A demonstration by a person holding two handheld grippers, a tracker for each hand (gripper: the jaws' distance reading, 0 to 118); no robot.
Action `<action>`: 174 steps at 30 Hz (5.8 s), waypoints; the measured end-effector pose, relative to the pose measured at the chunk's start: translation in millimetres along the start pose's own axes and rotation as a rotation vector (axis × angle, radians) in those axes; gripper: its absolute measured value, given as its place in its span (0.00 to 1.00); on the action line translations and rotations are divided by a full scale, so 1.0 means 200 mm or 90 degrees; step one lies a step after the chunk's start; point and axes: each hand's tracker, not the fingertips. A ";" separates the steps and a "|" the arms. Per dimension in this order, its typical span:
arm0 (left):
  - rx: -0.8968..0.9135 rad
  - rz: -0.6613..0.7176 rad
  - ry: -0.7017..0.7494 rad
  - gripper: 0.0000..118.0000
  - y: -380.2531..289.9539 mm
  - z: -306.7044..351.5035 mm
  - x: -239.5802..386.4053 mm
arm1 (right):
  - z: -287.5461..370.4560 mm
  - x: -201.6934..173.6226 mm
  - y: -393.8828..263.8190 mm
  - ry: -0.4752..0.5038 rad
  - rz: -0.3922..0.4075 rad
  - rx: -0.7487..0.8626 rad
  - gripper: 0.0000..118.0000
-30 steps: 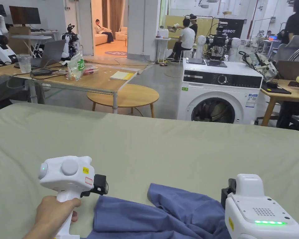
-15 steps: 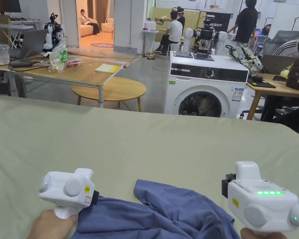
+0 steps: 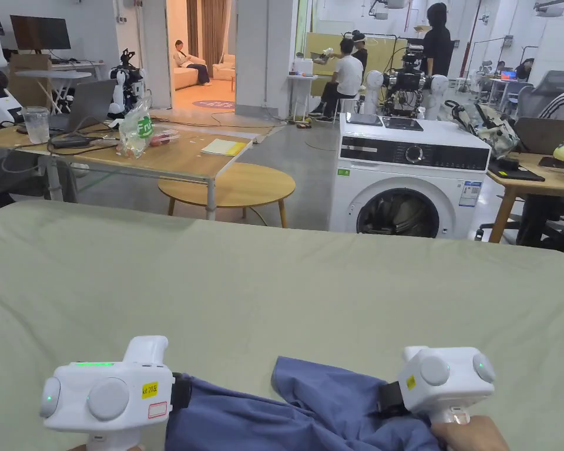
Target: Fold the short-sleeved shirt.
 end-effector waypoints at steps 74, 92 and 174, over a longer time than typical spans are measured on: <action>0.245 -0.068 0.087 0.00 0.88 0.89 -0.01 | 1.66 0.34 0.11 -0.176 -0.064 0.505 0.00; 0.173 -0.033 0.046 0.00 -0.25 1.13 -0.12 | 1.53 0.11 -0.96 -0.201 -0.028 0.391 0.00; -0.174 0.015 0.125 0.01 -0.81 0.63 -0.22 | 0.81 0.07 -1.53 -0.114 -0.086 0.008 0.31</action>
